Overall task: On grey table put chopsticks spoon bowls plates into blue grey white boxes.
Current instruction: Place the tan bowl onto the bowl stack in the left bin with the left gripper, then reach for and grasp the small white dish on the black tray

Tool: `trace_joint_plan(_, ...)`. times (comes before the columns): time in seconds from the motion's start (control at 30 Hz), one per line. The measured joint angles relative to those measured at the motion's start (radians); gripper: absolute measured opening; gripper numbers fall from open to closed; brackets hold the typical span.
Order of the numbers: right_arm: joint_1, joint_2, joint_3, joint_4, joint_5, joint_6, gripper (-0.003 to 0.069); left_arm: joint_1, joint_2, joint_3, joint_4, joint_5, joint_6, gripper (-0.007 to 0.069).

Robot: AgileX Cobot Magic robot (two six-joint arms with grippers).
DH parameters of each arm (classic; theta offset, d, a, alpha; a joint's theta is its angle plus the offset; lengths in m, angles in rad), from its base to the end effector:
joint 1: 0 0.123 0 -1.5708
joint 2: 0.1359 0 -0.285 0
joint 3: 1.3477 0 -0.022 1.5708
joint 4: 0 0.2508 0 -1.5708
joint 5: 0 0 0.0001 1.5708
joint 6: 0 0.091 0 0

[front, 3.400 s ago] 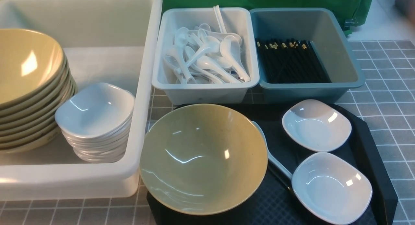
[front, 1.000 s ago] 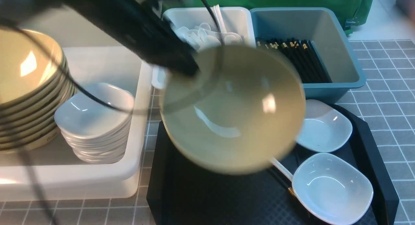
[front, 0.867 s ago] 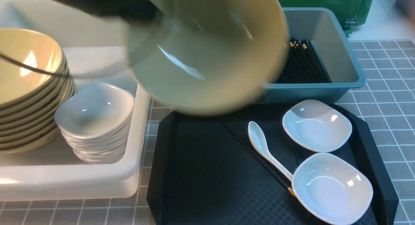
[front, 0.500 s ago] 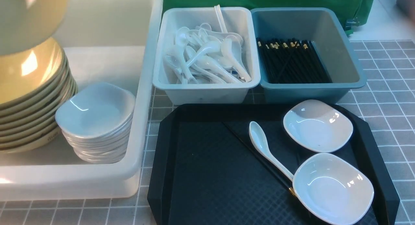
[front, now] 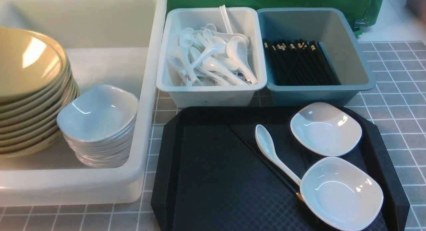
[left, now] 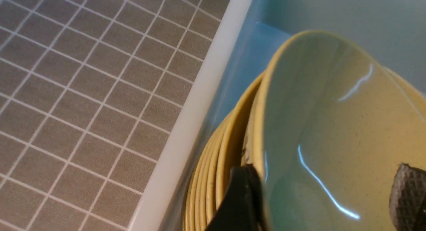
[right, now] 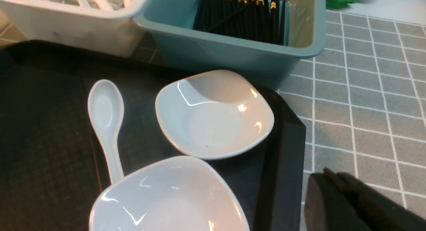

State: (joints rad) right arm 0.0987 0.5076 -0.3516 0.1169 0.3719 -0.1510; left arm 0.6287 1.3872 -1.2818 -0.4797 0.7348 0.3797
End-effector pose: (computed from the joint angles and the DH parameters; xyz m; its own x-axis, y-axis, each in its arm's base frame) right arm 0.1051 0.0143 0.2600 -0.4163 -0.0834 -0.9054 -0.1543 0.9878 -0.0201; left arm 0.2625 0.1560 0.3697 -0.5214 -0.3658 -0.7709 -0.3610 0.9132 -0.1892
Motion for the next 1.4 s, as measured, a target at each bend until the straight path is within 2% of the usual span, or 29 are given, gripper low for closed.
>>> trace_joint_plan(0.1, 0.000, 0.000, 0.000, 0.000, 0.000, 0.000, 0.0036, -0.001, -0.057, -0.011, -0.006, -0.004, -0.008, 0.0514)
trace_joint_plan(0.2, 0.001, 0.004, 0.000, 0.000, 0.010, 0.024, 0.0036, -0.001, -0.087, -0.012, -0.038, -0.005, -0.010, 0.0462)
trace_joint_plan(0.33, 0.003, 0.058, 0.000, 0.009, 0.042, 0.061, 0.0044, -0.001, -0.033, -0.010, -0.084, 0.002, 0.006, 0.0272)
trace_joint_plan(0.37, 0.003, 0.061, 0.000, 0.010, 0.043, 0.061, 0.0046, -0.001, -0.023, -0.009, -0.086, 0.003, 0.006, 0.0251)
trace_joint_plan(0.4, 0.016, 0.090, -0.001, 0.016, 0.045, 0.065, 0.0063, -0.001, 0.018, 0.000, -0.094, 0.011, 0.006, 0.0177)
trace_joint_plan(0.43, 0.024, 0.101, -0.002, 0.017, 0.047, 0.065, 0.0069, -0.001, 0.030, 0.006, -0.096, 0.013, 0.006, 0.0157)
trace_joint_plan(0.47, 0.041, 0.122, -0.008, 0.019, 0.057, 0.065, 0.0102, -0.006, 0.069, 0.020, -0.104, 0.015, 0.008, 0.0081)
trace_joint_plan(0.53, 0.074, 0.163, -0.026, 0.021, 0.075, 0.050, 0.0160, -0.021, 0.117, 0.033, -0.108, 0.020, 0.017, 0.0017)
trace_joint_plan(0.57, 0.081, 0.172, -0.030, 0.021, 0.076, 0.046, 0.0167, -0.023, 0.117, 0.033, -0.108, 0.021, 0.020, 0.0014)
trace_joint_plan(0.6, 0.114, 0.225, -0.053, 0.022, 0.093, 0.020, 0.0233, -0.049, 0.127, 0.034, -0.111, 0.032, 0.030, -0.0003)
trace_joint_plan(0.7, 0.134, 0.276, -0.074, 0.022, 0.113, 0.003, 0.0311, -0.091, 0.106, 0.033, -0.115, 0.051, 0.038, -0.0008)
trace_joint_plan(0.73, 0.145, 0.357, -0.106, 0.023, 0.138, -0.005, 0.0377, -0.145, 0.063, 0.032, -0.118, 0.070, 0.057, -0.0008)
trace_joint_plan(0.77, 0.147, 0.403, -0.124, 0.023, 0.150, -0.005, 0.0409, -0.188, 0.030, 0.031, -0.119, 0.080, 0.071, -0.0008)
trace_joint_plan(0.97, 0.150, 0.691, -0.231, -0.007, 0.161, -0.026, 0.0515, -0.481, -0.202, 0.057, -0.126, 0.094, 0.122, -0.0008)
trace_joint_plan(1.13, 0.150, 0.940, -0.331, -0.051, 0.138, -0.027, 0.0526, -0.693, -0.413, 0.220, -0.136, 0.018, 0.129, -0.0008)
trace_joint_plan(1.23, 0.150, 1.032, -0.377, -0.057, 0.141, -0.022, 0.0516, -0.743, -0.515, 0.331, -0.121, -0.036, 0.131, -0.0008)
trace_joint_plan(1.37, 0.150, 1.089, -0.427, -0.059, 0.200, -0.010, 0.0412, -0.758, -0.656, 0.487, -0.014, -0.098, 0.093, -0.0008)
trace_joint_plan(1.4, 0.150, 1.087, -0.436, -0.061, 0.232, -0.015, 0.0306, -0.758, -0.712, 0.546, 0.054, -0.118, 0.049, -0.0008)
